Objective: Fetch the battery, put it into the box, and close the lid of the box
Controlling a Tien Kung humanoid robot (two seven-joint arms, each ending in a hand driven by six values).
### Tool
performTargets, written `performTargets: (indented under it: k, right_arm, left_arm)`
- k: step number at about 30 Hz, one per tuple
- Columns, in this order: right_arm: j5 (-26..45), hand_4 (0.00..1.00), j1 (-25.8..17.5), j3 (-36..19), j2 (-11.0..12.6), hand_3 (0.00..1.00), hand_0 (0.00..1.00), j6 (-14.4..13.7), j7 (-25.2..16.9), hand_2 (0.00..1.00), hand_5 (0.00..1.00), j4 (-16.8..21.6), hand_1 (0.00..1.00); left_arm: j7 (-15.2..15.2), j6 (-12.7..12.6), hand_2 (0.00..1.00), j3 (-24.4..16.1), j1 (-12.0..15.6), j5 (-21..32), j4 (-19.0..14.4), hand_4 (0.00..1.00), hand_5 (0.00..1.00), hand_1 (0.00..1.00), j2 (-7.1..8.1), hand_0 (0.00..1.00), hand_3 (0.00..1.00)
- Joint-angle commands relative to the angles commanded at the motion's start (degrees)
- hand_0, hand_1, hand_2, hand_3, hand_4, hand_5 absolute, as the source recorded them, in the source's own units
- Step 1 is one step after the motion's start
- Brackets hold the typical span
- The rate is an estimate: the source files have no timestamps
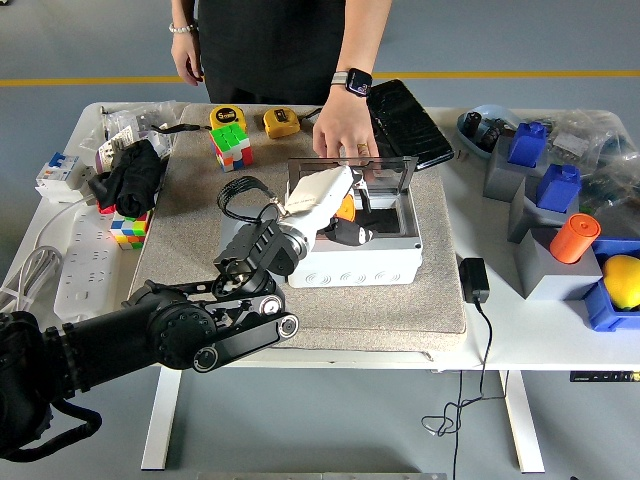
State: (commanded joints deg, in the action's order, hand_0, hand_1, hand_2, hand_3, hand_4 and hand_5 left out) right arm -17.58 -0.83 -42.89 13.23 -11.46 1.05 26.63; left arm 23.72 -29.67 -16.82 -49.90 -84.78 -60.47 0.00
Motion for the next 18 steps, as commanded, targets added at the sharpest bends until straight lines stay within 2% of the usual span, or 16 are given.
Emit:
performTargets:
  k: [8, 9, 14, 15, 18]
  right_arm:
    - [-0.2, 0.969, 0.0, 0.1, 0.2, 0.574, 0.608, -0.2, -0.1, 0.649, 0.525, 0.2, 0.629]
    - [-0.2, 0.970, 0.0, 0.1, 0.2, 0.575, 0.608, -0.2, -0.1, 0.650, 0.524, 0.2, 0.629]
    - [-0.1, 0.970, 0.0, 0.1, 0.2, 0.575, 0.608, -0.2, -0.1, 0.650, 0.524, 0.2, 0.629]
    - [-0.1, 0.970, -0.1, 0.2, 0.2, 0.575, 0.608, -0.1, 0.0, 0.650, 0.524, 0.2, 0.628]
    - [-0.1, 0.970, -0.1, 0.3, 0.2, 0.575, 0.608, -0.1, 0.0, 0.650, 0.524, 0.1, 0.628]
  left_arm:
    - [-1.1, -0.8, 0.182, 0.6, -0.9, 1.8, 0.3, 0.957, 0.160, 0.170, 0.00, 0.220, 0.433]
    - [-1.1, -0.8, 0.205, 0.7, -1.0, 1.9, 0.3, 0.965, 0.171, 0.201, 0.00, 0.240, 0.461]
    - [-2.0, -0.8, 0.205, 1.3, -1.1, 3.4, 0.8, 0.965, 0.171, 0.201, 0.00, 0.240, 0.461]
    - [-2.2, -0.8, 0.301, 1.4, -1.0, 4.0, 0.9, 0.976, 0.181, 0.330, 0.00, 0.284, 0.524]
    - [-2.8, -0.5, 0.301, 1.2, -0.9, 5.6, 1.1, 0.976, 0.181, 0.330, 0.00, 0.284, 0.524]
